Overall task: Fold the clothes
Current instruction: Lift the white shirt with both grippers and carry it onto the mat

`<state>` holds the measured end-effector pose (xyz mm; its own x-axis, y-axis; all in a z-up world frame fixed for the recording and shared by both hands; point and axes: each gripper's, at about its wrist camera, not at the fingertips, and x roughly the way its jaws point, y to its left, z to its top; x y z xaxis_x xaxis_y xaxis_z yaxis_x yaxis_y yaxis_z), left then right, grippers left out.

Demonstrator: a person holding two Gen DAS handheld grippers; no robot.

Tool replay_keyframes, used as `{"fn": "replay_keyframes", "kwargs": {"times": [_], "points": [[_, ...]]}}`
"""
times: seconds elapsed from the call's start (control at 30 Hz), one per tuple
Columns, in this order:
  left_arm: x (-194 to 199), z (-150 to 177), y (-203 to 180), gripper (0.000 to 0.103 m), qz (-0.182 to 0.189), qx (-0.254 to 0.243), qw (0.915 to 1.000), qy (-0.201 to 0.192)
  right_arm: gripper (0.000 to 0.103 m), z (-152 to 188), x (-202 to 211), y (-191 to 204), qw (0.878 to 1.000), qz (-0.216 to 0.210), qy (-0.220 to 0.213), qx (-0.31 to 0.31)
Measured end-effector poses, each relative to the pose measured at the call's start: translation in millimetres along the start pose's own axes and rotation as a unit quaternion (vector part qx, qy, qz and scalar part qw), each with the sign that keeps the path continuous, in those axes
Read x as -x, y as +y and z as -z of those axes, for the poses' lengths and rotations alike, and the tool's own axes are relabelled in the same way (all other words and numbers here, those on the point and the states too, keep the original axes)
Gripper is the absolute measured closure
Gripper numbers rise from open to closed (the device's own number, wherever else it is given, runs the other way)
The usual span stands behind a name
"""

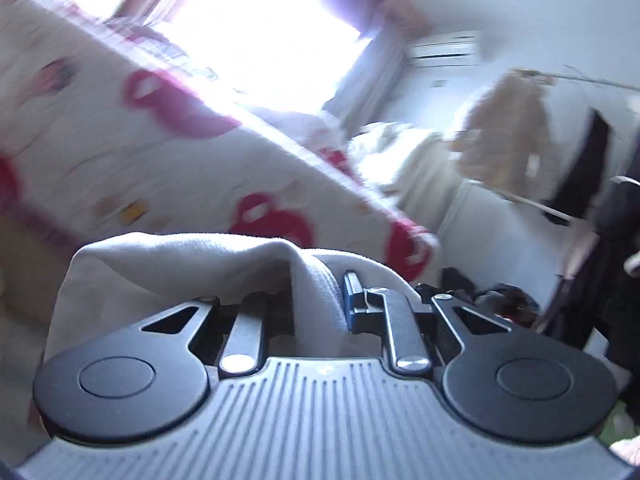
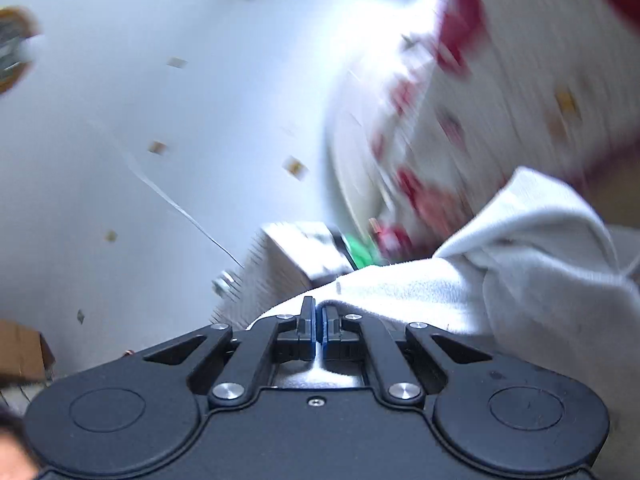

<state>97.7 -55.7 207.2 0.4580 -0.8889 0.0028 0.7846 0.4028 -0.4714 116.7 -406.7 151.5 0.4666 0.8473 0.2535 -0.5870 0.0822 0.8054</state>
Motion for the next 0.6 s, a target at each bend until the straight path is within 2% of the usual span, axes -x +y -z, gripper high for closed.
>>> {"fn": "replay_keyframes", "kwargs": {"times": [0.03,0.07,0.1,0.13,0.2,0.23,0.27,0.3,0.37,0.4,0.43,0.47,0.5,0.53,0.6], "points": [[-5,3,-10,0.085,0.014,-0.014,0.9998,-0.005,0.098,-4,9,14,1.000,0.004,-0.012,0.026],[-13,12,-14,0.085,0.014,-0.019,0.9997,0.004,0.098,-2,22,24,0.998,0.027,-0.019,0.057],[-21,21,-18,0.085,0.014,-0.023,0.9995,0.013,0.098,0,35,33,0.995,0.050,-0.026,0.088],[-29,31,-21,0.085,0.010,-0.027,0.9993,0.024,0.098,7,46,37,0.989,0.092,-0.025,0.114],[-48,68,-6,0.085,-0.042,-0.017,0.9967,0.068,0.098,29,59,29,0.967,0.200,-0.003,0.155],[-61,95,13,0.085,-0.083,-0.001,0.9912,0.103,0.098,45,62,14,0.950,0.263,0.019,0.167],[-74,122,32,0.085,-0.123,0.014,0.9827,0.138,0.098,64,64,-10,0.926,0.336,0.049,0.164],[-86,150,52,0.090,-0.165,0.026,0.9706,0.173,0.098,83,66,-35,0.896,0.407,0.080,0.158],[-105,212,99,0.093,-0.266,0.024,0.9307,0.250,0.098,124,77,-94,0.836,0.510,0.140,0.145],[-105,241,119,0.093,-0.291,0.038,0.9127,0.284,0.100,142,86,-125,0.814,0.543,0.168,0.120],[-104,268,138,0.094,-0.313,0.055,0.8938,0.317,0.101,155,95,-144,0.803,0.561,0.181,0.090],[-99,286,152,0.095,-0.323,0.086,0.8790,0.340,0.101,166,103,-162,0.791,0.577,0.193,0.059],[-94,300,160,0.095,-0.333,0.103,0.8671,0.356,0.101,174,110,-176,0.788,0.582,0.199,0.028],[-90,306,162,0.095,-0.340,0.104,0.8628,0.360,0.101,178,114,-183,0.786,0.584,0.203,0.013],[-85,305,161,0.095,-0.339,0.100,0.8666,0.352,0.101,175,113,-185,0.776,0.593,0.214,0.020]]}}
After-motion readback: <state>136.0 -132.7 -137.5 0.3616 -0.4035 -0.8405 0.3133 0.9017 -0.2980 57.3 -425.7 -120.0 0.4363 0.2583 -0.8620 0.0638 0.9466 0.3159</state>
